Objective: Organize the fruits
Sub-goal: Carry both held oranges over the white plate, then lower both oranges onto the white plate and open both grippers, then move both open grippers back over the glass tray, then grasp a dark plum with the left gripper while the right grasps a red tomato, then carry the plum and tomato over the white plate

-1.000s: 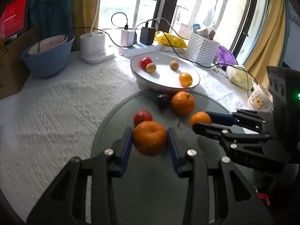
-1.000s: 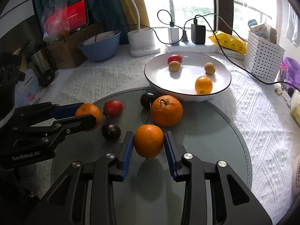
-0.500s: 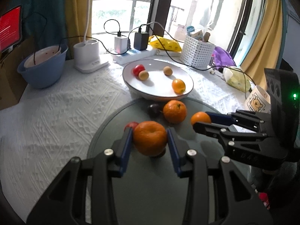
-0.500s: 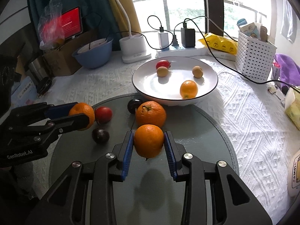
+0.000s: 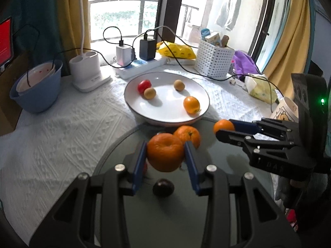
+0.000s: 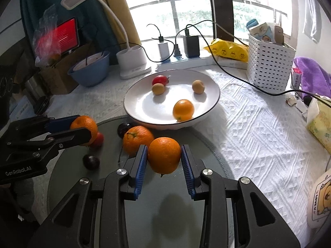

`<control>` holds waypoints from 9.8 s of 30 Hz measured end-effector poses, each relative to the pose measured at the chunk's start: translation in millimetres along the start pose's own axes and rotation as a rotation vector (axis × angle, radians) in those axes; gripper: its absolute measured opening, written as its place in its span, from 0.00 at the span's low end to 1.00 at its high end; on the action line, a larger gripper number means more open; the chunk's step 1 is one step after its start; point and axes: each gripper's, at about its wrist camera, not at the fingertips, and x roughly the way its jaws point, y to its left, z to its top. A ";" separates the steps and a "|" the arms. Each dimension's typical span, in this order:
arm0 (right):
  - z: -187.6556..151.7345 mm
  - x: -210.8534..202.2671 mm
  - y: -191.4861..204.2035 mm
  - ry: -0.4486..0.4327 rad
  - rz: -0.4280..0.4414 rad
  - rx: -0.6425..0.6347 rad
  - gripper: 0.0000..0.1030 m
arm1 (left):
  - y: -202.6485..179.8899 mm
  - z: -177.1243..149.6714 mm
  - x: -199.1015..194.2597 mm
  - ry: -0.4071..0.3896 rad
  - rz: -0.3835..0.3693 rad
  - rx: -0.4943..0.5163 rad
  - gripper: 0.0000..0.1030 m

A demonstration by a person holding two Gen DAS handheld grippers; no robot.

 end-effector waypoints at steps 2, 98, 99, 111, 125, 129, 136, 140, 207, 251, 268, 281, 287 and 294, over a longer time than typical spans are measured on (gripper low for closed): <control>2.5 1.0 -3.9 -0.001 -0.001 0.004 0.35 | -0.8 4.5 2.4 0.001 0.000 0.005 0.38; 114.5 82.9 -3.6 -0.002 -0.071 -0.068 0.36 | 44.1 95.2 68.7 -0.029 -0.020 -0.051 0.41; 113.9 79.2 -2.0 -0.007 -0.072 -0.070 0.36 | 43.1 94.2 64.1 -0.036 -0.022 -0.050 0.41; 100.9 35.5 20.6 -0.060 -0.084 -0.087 0.36 | 32.5 75.9 16.7 -0.100 -0.022 -0.039 0.42; 70.2 1.4 38.2 -0.079 -0.083 -0.082 0.36 | 29.8 45.5 -20.7 -0.127 -0.001 -0.055 0.42; 60.3 -2.3 40.5 -0.075 -0.085 -0.079 0.36 | 32.2 32.7 -27.3 -0.122 0.010 -0.063 0.42; 42.1 -7.0 45.9 -0.064 -0.081 -0.072 0.36 | 36.3 7.5 -33.4 -0.102 0.022 -0.096 0.42; 30.5 -9.1 48.7 -0.055 -0.077 -0.070 0.36 | 35.1 -4.4 -33.3 -0.091 0.026 -0.109 0.42; -1.3 18.8 68.8 0.032 -0.004 -0.077 0.36 | 46.5 -58.7 -41.9 -0.024 -0.017 -0.132 0.25; 7.2 75.3 125.1 0.127 0.011 -0.167 0.30 | 100.1 -60.1 -56.0 -0.082 0.053 -0.186 0.25; 22.5 31.5 80.9 0.016 0.011 -0.100 0.30 | 54.4 -29.1 -45.9 -0.069 0.056 -0.095 0.25; 29.3 14.1 27.8 -0.024 -0.016 -0.031 0.30 | 22.3 2.3 -25.2 -0.057 0.043 -0.027 0.25; 35.5 12.6 4.3 -0.035 -0.027 -0.005 0.30 | 12.7 15.4 -11.3 -0.046 0.034 -0.003 0.25; 46.5 17.9 -16.3 -0.038 -0.040 0.015 0.30 | 6.1 31.5 8.6 -0.034 0.022 0.016 0.25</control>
